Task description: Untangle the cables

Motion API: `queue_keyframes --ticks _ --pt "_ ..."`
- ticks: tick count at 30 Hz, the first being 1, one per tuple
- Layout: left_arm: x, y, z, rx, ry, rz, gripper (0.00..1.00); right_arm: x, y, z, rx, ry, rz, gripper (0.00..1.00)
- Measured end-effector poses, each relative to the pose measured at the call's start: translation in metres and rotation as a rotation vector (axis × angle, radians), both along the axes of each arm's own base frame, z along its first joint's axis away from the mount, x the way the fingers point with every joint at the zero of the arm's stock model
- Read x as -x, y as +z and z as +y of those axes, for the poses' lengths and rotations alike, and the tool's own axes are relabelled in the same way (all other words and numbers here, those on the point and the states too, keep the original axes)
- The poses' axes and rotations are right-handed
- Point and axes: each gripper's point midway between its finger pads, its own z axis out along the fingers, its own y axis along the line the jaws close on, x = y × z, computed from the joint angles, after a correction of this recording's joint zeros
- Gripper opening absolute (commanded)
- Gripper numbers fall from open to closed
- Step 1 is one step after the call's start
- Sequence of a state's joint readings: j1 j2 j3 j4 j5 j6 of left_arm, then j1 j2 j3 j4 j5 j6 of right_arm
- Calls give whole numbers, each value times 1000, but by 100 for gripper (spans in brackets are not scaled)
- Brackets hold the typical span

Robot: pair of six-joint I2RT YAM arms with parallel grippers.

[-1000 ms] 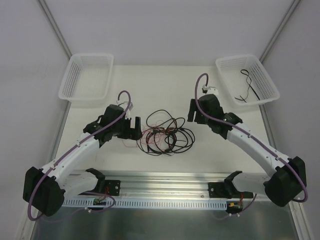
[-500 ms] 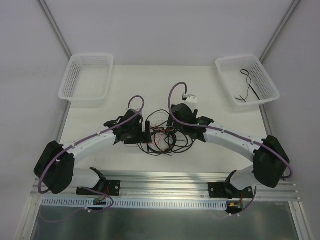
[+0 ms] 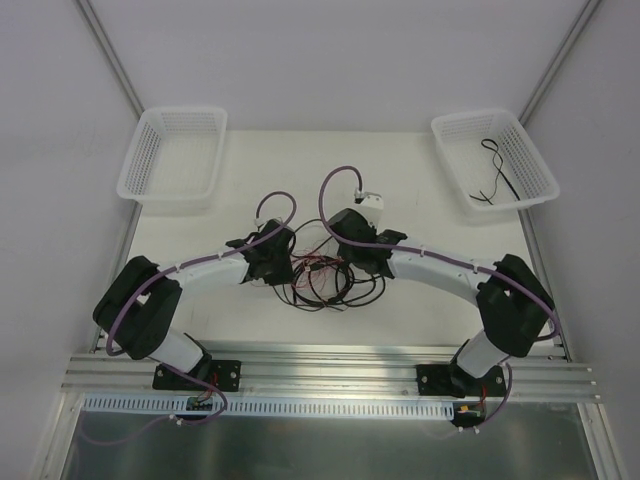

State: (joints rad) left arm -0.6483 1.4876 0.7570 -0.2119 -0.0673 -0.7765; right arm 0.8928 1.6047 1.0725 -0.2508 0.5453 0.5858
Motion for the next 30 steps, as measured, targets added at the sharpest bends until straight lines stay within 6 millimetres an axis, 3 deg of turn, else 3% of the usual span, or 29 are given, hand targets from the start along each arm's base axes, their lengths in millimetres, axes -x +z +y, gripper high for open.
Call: queue_keyframes --ticks 1,3,6,9,11,15,17,20,22,24,27,30 --pt "-2 0 -1 3 4 -4 0 1 2 -3 9 0 -2 1" --pt "-4 0 -2 8 12 -12 0 5 10 -12 38 7 -8 1" --pt "-6 -1 -1 8 27 -13 0 13 40 -29 80 45 -41 1" --pt "-12 -1 3 13 47 -18 0 15 96 -40 90 92 -114 1" --pt "-18 -1 9 15 75 -21 0 14 145 -49 68 113 -190 1" --pt "-30 -2 29 20 146 -31 0 16 240 -94 16 102 -348 1" --pt "-34 -1 40 21 180 -36 0 23 276 -118 -3 97 -411 1" --pt "-37 0 59 13 234 -41 0 36 311 -138 -26 119 -480 1" --pt "-37 2 68 2 251 -38 0 46 319 -140 -29 166 -501 1" --pt "-36 4 72 -5 251 -39 4 52 313 -136 -22 220 -497 1" --pt "-32 15 72 3 221 -52 14 52 279 -128 12 279 -426 1" --pt "-28 37 66 52 171 -99 22 50 226 -120 53 326 -309 1"
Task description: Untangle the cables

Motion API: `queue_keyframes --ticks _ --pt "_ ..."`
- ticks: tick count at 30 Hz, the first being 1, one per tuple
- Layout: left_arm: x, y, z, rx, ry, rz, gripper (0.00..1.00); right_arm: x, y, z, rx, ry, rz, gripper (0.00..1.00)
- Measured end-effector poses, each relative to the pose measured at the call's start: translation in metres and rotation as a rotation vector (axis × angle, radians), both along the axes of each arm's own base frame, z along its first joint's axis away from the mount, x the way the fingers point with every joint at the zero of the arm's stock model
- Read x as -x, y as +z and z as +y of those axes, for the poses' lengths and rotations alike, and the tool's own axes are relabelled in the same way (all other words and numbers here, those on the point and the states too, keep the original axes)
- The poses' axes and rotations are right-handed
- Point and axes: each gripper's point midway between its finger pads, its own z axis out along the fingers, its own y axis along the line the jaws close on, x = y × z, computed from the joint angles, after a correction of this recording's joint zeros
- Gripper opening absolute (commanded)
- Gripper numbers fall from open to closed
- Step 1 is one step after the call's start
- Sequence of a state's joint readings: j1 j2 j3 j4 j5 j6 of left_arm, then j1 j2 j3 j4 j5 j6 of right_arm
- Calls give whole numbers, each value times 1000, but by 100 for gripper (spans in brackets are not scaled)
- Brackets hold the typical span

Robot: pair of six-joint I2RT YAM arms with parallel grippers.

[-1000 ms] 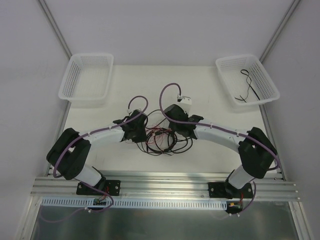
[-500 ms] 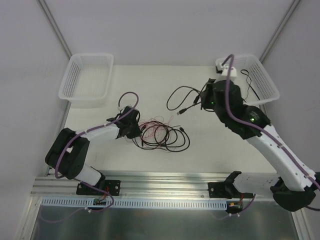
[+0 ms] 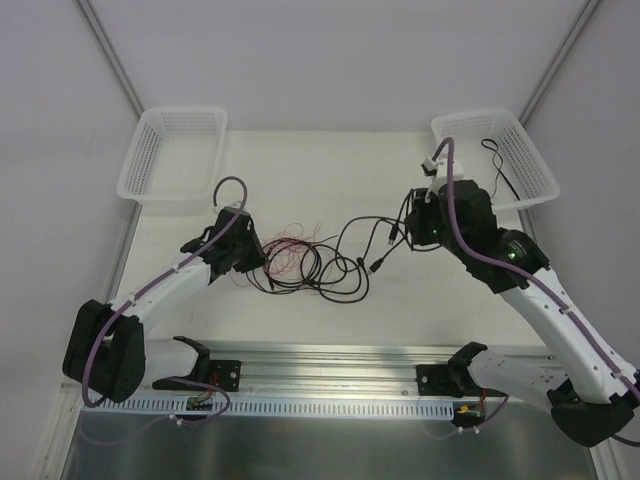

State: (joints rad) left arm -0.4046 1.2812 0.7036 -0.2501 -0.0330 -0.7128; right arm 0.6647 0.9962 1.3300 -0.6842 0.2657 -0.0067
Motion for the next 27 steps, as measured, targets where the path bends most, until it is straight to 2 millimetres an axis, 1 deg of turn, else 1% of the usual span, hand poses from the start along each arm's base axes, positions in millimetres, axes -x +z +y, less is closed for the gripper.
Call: queue_keyframes --ticks 1,3,4,5,7,8,10,11,12,15,17,20,23,25,27 --pt "2 9 -2 16 -18 -20 32 0 -19 2 20 11 41 1" --pt "6 24 -6 44 -57 -55 46 1 -51 3 57 24 115 1" --pt "9 31 -8 57 -77 -69 59 2 -62 3 66 28 140 1" --pt "12 37 -9 67 -100 -79 65 2 -70 2 73 30 161 1" --pt "19 46 -12 87 -139 -90 74 3 -79 1 75 38 188 1" --pt "23 50 -14 97 -157 -89 84 2 -81 2 71 42 192 1" --pt "29 58 -17 109 -197 -96 92 -1 -78 2 63 42 183 1" --pt "31 62 -18 114 -211 -94 97 -3 -77 1 60 39 175 1" --pt "33 66 -18 114 -228 -97 99 -5 -76 1 56 39 171 1" --pt "35 82 -20 106 -279 -108 99 -14 -73 -6 56 17 163 1" --pt "35 94 -18 89 -303 -123 99 -20 -67 -12 54 0 152 1" --pt "29 115 -15 54 -339 -179 99 -32 -46 -19 39 -15 111 1" --pt "26 129 -11 23 -367 -230 99 -40 -20 -16 4 17 65 1" --pt "24 133 -10 3 -393 -256 99 -43 -10 -13 -9 41 42 1" --pt "23 132 -8 -22 -416 -265 99 -45 -7 -12 -5 46 31 1"
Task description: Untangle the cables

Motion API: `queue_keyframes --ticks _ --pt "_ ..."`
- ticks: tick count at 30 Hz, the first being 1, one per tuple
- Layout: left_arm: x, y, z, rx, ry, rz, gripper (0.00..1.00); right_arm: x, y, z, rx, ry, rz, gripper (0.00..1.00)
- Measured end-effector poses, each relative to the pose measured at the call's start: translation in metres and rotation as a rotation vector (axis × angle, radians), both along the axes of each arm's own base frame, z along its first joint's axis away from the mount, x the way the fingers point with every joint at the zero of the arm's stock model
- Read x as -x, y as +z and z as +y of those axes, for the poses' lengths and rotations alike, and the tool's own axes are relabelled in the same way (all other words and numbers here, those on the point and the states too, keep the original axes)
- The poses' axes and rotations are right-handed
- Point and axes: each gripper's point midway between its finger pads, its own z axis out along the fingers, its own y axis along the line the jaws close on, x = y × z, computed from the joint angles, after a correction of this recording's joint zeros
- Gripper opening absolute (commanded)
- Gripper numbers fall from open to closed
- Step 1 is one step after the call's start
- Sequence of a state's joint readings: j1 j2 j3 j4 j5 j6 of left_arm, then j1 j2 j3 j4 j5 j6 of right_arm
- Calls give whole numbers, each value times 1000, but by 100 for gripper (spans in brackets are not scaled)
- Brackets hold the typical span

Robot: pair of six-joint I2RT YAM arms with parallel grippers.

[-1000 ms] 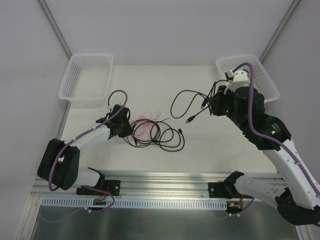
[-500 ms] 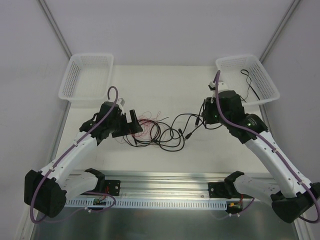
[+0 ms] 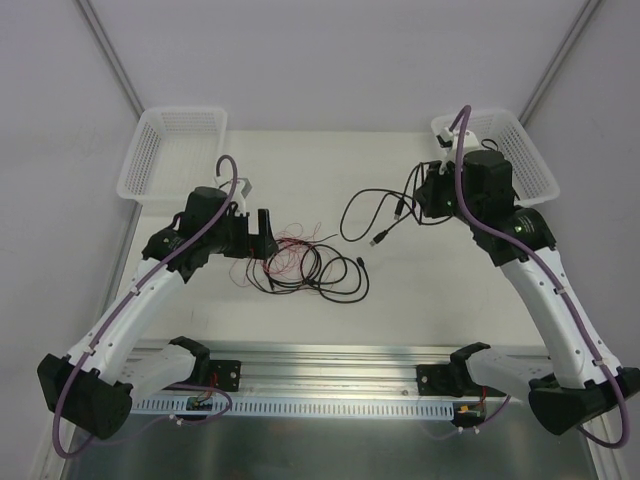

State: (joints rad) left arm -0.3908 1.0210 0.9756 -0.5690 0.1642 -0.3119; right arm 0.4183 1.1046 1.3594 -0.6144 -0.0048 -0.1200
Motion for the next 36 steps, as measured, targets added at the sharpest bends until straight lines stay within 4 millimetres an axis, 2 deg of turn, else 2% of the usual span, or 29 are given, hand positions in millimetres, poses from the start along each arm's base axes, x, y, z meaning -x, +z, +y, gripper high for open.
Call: queue_keyframes --ticks 3,7,10,13,18,24,28,32,35,36 --pt "-2 -3 6 -49 -15 -16 99 -9 -2 -13 14 -50 4 1" --pt "-10 -12 15 -102 8 -66 99 -27 0 -47 8 -166 -9 1" --pt "-8 -34 27 -146 42 -60 99 -39 15 -69 -2 -239 -45 1" --pt "-6 -47 39 -187 79 -49 99 -52 37 -88 0 -317 -111 1" --pt "-11 -43 52 -225 139 -93 99 -80 55 -138 4 -513 -208 1" --pt "-16 -40 59 -246 175 -118 99 -127 50 -200 13 -749 -241 3" --pt "-16 -41 60 -251 179 -117 99 -159 45 -227 15 -848 -255 4" --pt "-17 -41 62 -259 188 -119 99 -188 26 -249 26 -922 -248 5" --pt "-18 -43 63 -269 193 -112 99 -211 3 -258 40 -947 -216 12" --pt "-18 -44 63 -272 193 -109 99 -219 -7 -261 42 -950 -199 25"
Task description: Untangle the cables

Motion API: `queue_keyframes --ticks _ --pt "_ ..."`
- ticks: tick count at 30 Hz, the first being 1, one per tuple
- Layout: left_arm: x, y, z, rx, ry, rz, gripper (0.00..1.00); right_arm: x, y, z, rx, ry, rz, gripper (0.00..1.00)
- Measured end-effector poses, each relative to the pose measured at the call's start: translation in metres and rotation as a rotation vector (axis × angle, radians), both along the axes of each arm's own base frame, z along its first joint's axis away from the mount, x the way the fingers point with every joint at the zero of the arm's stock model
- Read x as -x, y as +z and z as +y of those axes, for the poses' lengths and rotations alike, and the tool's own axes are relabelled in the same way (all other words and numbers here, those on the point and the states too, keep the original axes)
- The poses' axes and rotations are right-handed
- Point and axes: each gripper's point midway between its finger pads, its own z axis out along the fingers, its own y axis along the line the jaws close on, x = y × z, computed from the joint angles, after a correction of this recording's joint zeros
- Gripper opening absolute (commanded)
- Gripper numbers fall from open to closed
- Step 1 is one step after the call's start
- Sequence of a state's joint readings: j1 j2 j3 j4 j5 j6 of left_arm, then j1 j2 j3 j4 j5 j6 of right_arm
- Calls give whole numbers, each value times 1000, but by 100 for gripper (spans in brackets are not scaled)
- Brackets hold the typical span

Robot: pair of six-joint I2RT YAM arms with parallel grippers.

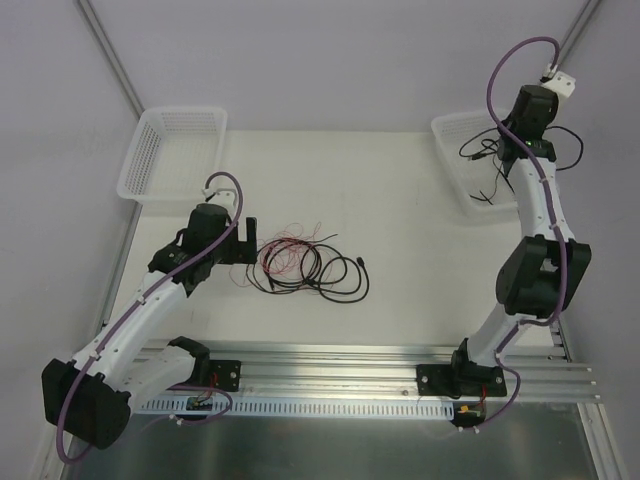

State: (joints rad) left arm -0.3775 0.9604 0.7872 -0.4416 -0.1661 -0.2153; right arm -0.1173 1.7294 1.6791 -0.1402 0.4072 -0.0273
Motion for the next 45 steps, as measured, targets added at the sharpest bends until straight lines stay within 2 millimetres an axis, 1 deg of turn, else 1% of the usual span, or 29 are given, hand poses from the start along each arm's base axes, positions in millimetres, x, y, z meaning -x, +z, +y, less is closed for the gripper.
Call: queue_keyframes --ticks 1,2,4,5,8,11,13,15,16,18,20,21,22,23,24,26,27,29,30,33,35,37,38,41,45 --pt "0 -1 0 -2 0 3 99 -9 -9 -1 -9 0 9 36" --pt "0 -2 0 -3 1 6 99 -17 -18 -2 -18 5 23 54" --pt "0 -3 0 -5 0 10 99 -34 -34 -4 -40 16 43 68" --pt "-1 -4 0 -6 0 13 99 -39 -43 -3 -49 23 59 76" --pt "-1 -6 0 -10 -1 21 99 -37 -64 0 -78 35 112 85" --pt "-1 -7 0 -11 -2 24 99 -32 -68 6 -96 62 125 91" --pt "-1 -7 -2 -7 -6 24 99 -25 -67 15 -108 93 137 92" --pt "-1 -7 -3 0 -14 27 99 -10 -63 25 -117 124 156 92" --pt "0 -7 -5 6 -21 29 99 -3 -58 32 -118 144 158 92" --pt "1 -8 -7 15 -32 35 99 15 -45 54 -115 197 162 92" --pt "1 -10 -10 24 -43 46 99 34 -32 81 -113 266 156 91" --pt "2 -11 -12 28 -48 52 99 47 -27 98 -112 308 157 91" --pt "2 -12 -14 35 -56 61 99 60 -24 109 -115 339 159 90" --pt "3 -14 -15 38 -60 69 99 73 -20 133 -116 401 156 89" --pt "3 -16 -17 42 -64 78 99 90 -22 155 -121 464 168 88" --pt "4 -20 -20 51 -74 96 99 115 -29 191 -133 571 186 84" --pt "4 -22 -21 53 -76 106 98 129 -38 209 -143 630 212 82" --pt "5 -28 -25 64 -84 134 97 156 -63 247 -162 758 281 79" --pt "5 -32 -27 69 -87 151 96 167 -75 262 -168 810 316 78" --pt "6 -45 -31 78 -86 205 93 213 -122 312 -154 1004 466 77" --pt "6 -55 -32 78 -72 247 92 244 -147 340 -122 1125 562 75" --pt "6 -65 -33 79 -51 289 89 269 -167 365 -93 1231 629 73" --pt "5 -69 -34 80 -42 307 88 279 -177 375 -79 1273 661 72" --pt "4 -79 -37 92 -10 355 86 300 -205 391 -42 1341 750 68" --pt "2 -89 -43 131 42 413 81 308 -234 405 4 1384 822 62"
